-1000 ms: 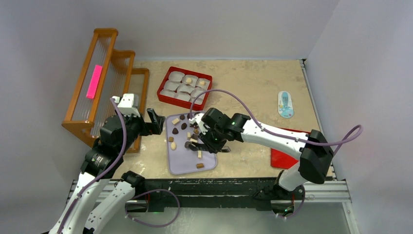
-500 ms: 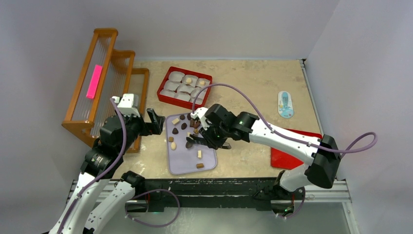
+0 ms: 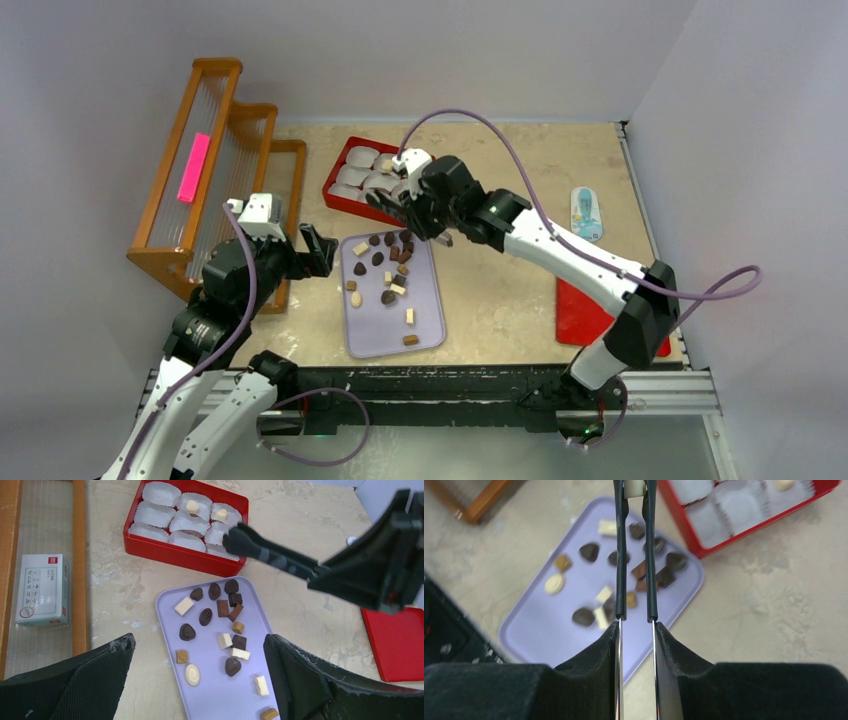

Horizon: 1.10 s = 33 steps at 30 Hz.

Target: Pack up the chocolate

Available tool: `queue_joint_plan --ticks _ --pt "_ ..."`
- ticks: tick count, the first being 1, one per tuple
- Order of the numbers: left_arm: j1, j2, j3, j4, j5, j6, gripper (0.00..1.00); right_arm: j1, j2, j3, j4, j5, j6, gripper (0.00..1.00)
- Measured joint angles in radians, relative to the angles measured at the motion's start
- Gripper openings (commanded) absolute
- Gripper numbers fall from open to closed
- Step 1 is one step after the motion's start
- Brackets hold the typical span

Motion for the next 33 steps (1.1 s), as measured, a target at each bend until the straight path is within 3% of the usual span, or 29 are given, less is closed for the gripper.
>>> queue_joint_plan --ticks 10,24,33 --pt "0.000 -0.001 0.000 0.000 0.000 0.000 1.00 -0.153 0.295 0.206 0.147 -0.011 0.008 0.09" --pt "0.000 -0.010 0.000 0.000 0.000 0.000 1.00 -0.151 0.706 0.576 0.229 0.080 0.005 0.14" --pt "0.000 -0.017 0.000 0.000 0.000 0.000 1.00 -0.151 0.844 0.689 0.266 0.151 -0.010 0.18"
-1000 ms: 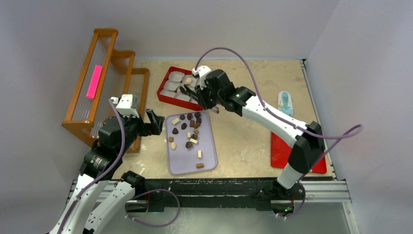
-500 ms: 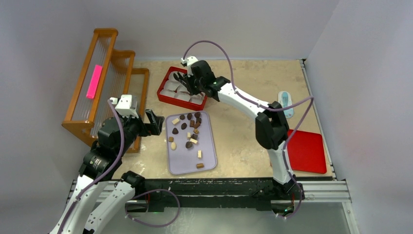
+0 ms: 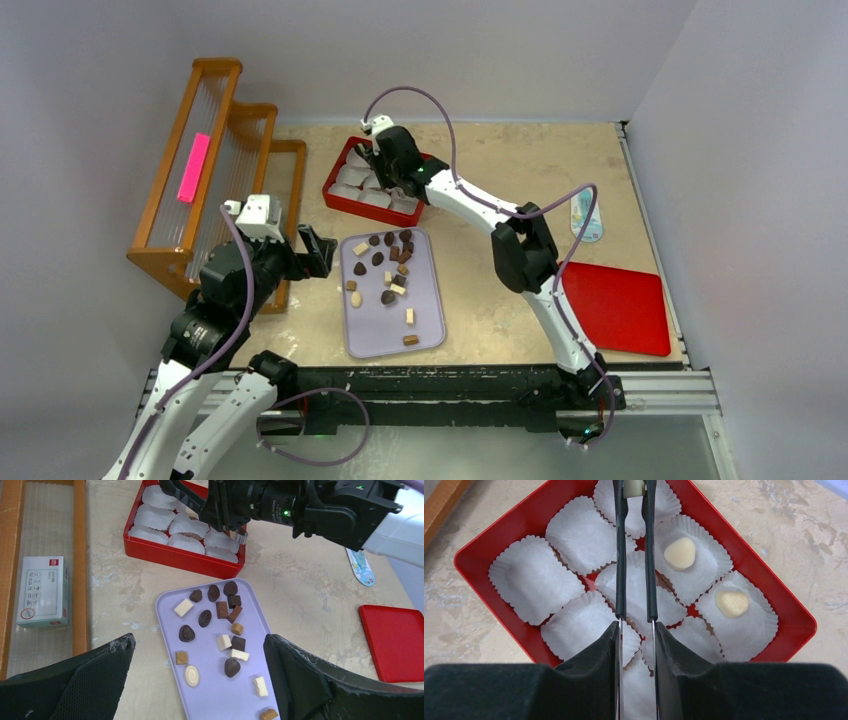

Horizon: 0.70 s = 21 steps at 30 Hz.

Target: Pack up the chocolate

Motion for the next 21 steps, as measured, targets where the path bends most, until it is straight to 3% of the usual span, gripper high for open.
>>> queue_joint_plan --ticks 8,21 --pt "0.000 -0.004 0.000 0.000 0.000 0.000 1.00 0.000 0.057 0.044 0.012 0.013 -0.013 0.21" --pt "0.000 -0.004 0.000 0.000 0.001 0.000 1.00 0.000 0.061 0.053 0.016 0.013 -0.018 0.36"
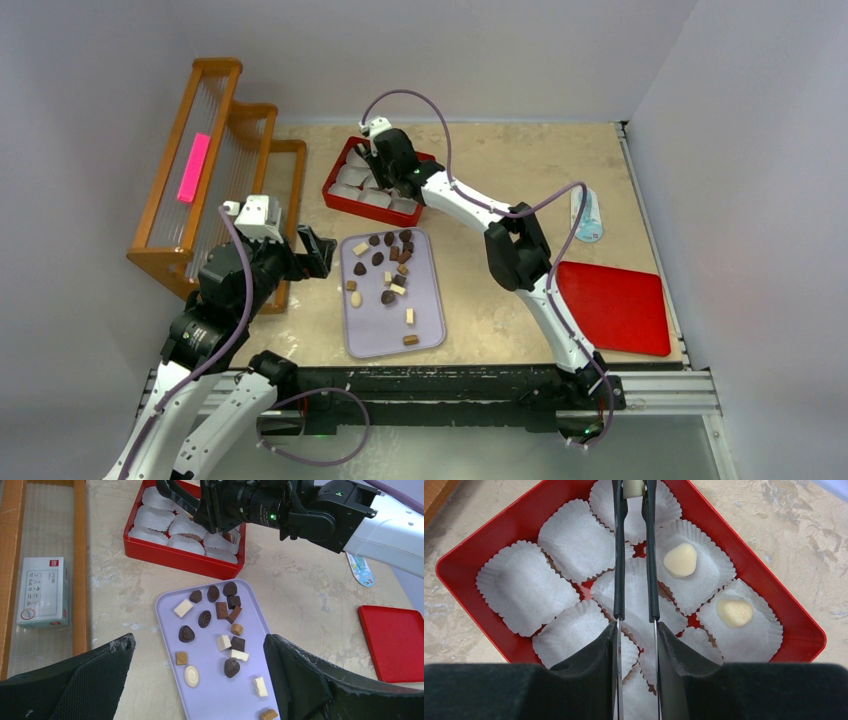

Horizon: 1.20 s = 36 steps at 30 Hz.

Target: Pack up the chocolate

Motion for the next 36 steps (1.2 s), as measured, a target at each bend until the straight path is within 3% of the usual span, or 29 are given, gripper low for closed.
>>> queue_joint_plan --ticks 18,24,36 --pt "0.000 0.000 0.000 0.000 0.000 0.000 1.00 0.000 -0.038 0.000 -0.027 -0.003 -0.006 0.36" --pt "0.000 0.000 0.000 0.000 0.000 0.000 1.00 0.000 -0.210 -0.110 -0.041 -0.009 -0.005 0.35" --pt "0.000 0.000 0.000 0.000 0.000 0.000 1.00 0.017 -0.626 -0.507 -0.079 -0.045 0.001 0.35"
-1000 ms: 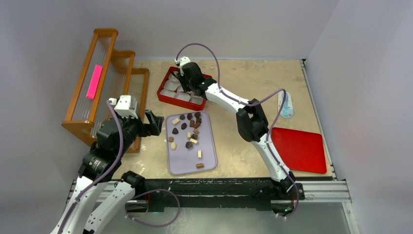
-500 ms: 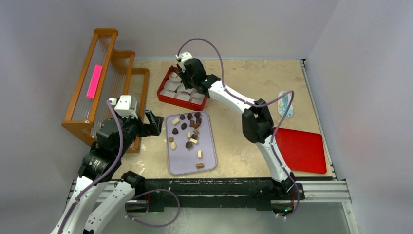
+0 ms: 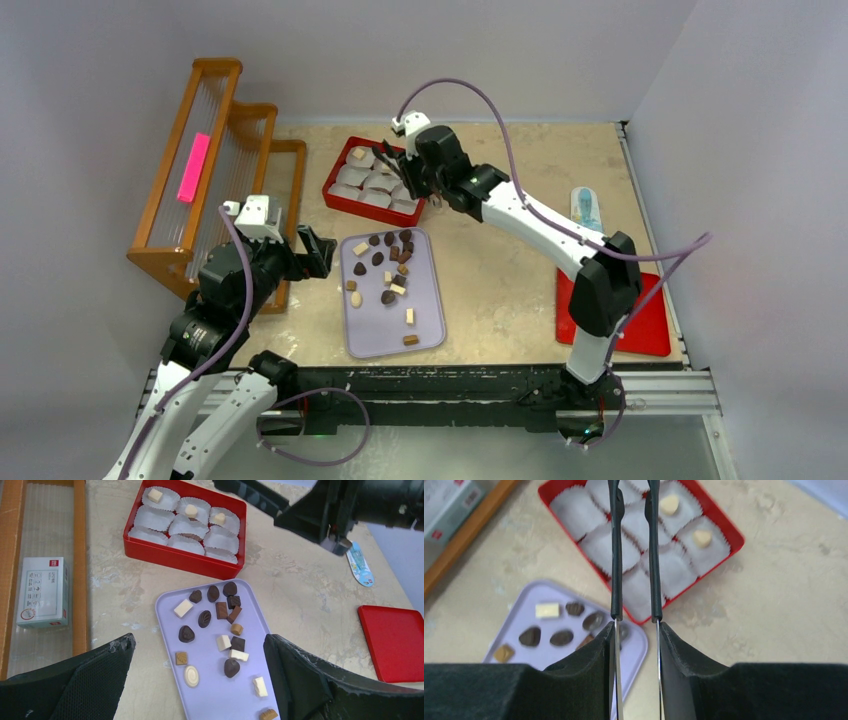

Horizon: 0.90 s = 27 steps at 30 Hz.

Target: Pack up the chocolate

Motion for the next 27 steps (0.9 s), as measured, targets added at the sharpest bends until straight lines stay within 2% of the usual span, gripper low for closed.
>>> queue_joint_plan --ticks 8,20,27 --pt "0.000 0.000 0.000 0.000 0.000 0.000 1.00 0.093 -0.167 -0.232 -0.082 -0.019 0.003 0.35" --pt "0.000 0.001 0.000 0.000 0.000 0.000 1.00 0.251 -0.376 -0.365 -0.243 -0.072 0.015 0.36" --pt "0.000 0.001 0.000 0.000 0.000 0.000 1.00 0.294 -0.409 -0.433 -0.338 -0.082 0.027 0.37"
